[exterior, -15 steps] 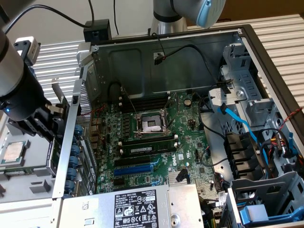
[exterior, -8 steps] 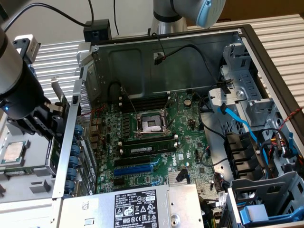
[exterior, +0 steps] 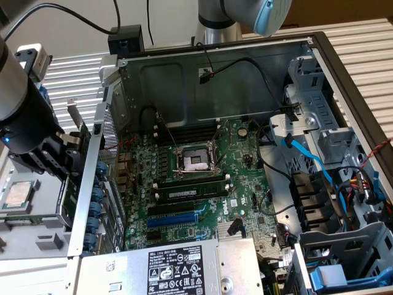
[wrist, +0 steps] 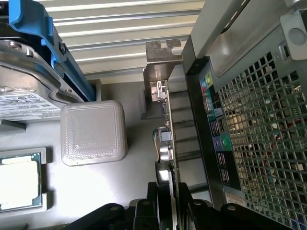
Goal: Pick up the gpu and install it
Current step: 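Pick up the gpu and move the gpu toward the slot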
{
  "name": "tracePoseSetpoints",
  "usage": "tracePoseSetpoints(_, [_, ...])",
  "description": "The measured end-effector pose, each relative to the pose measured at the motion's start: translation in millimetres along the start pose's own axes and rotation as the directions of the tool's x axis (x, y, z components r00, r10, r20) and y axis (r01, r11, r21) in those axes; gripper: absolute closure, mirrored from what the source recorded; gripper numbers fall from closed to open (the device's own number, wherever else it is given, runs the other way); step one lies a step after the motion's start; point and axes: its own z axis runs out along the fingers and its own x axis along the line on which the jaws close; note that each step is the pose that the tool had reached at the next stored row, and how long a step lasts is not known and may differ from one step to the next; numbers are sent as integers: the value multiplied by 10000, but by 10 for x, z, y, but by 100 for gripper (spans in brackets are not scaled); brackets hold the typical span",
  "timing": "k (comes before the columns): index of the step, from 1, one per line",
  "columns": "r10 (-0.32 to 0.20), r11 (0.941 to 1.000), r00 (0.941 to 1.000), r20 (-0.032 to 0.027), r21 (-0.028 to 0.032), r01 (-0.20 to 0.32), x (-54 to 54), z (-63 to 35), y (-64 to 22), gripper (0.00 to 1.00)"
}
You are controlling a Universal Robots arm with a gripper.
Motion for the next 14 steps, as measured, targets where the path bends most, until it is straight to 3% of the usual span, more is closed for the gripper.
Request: tracePoseSetpoints(14, [-145, 9999, 9999, -32, -29, 145, -5, -16, -23, 72])
